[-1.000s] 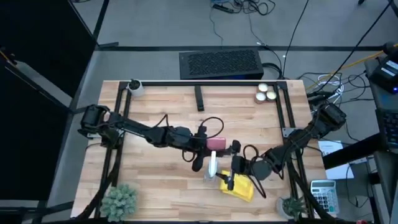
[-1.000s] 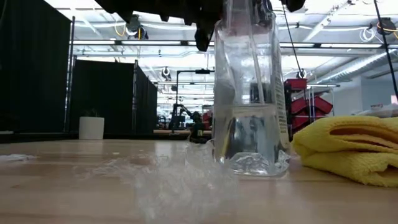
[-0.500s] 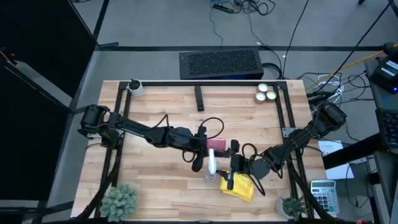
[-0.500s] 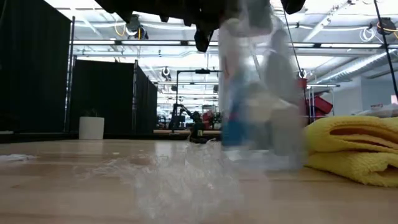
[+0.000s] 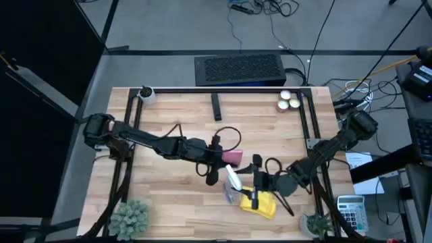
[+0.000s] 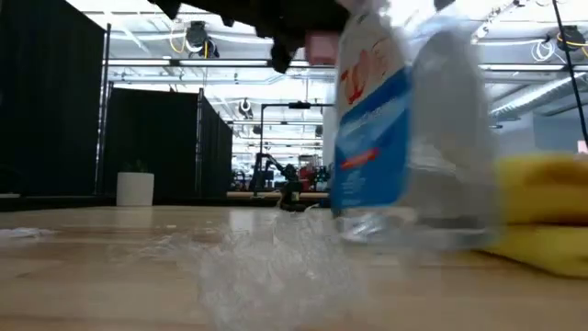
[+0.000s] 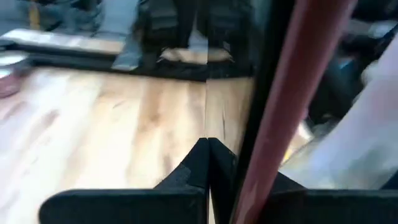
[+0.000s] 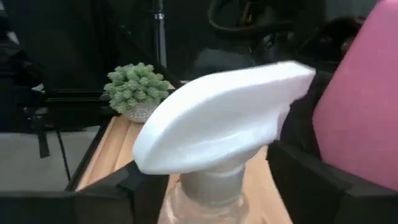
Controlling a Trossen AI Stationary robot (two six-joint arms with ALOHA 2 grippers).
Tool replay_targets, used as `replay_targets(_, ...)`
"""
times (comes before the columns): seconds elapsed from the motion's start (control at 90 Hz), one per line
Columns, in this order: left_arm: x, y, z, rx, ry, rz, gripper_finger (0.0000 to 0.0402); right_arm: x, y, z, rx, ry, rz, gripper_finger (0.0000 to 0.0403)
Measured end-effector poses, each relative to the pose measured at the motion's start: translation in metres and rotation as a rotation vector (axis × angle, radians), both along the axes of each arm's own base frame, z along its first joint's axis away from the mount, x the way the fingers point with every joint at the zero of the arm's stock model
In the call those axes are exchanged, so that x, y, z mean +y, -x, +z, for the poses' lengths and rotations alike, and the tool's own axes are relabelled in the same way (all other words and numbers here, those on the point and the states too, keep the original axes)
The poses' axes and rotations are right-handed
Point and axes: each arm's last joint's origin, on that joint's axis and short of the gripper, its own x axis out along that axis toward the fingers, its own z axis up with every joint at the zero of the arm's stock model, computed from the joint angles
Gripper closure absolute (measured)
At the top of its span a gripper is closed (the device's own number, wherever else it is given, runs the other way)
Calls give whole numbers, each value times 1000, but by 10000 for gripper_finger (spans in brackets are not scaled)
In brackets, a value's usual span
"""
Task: Apply microfiber cloth
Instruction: Spray the back of the pink cellphone using the white spray bottle, then wipe the back of the pink cellphone with a yellow microfiber cloth
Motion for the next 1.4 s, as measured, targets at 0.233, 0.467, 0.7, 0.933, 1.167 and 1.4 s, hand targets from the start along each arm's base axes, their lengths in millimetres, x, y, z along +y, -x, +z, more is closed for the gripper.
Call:
replay_targets(0.233,6,28,22,82,-55,75,392,-3,24,9,80,-50,19,106)
replay_targets(0.467,3,38,30,87,-63,80,392,-3,28,9,104,-71,19,106)
replay_targets(0.7,-7,41,27,129,-74,48,392,-3,30,2,177,-176,46,106)
replay_targets(0.933,-11,47,19,213,-109,63,392,-7,37,-13,337,-268,-6,106)
replay_targets(1.167,-24,54,14,279,-100,42,392,-1,45,-20,525,-485,80,106)
replay_targets(1.4,-56,63,11,255,-54,7,392,30,58,-60,747,-484,67,106)
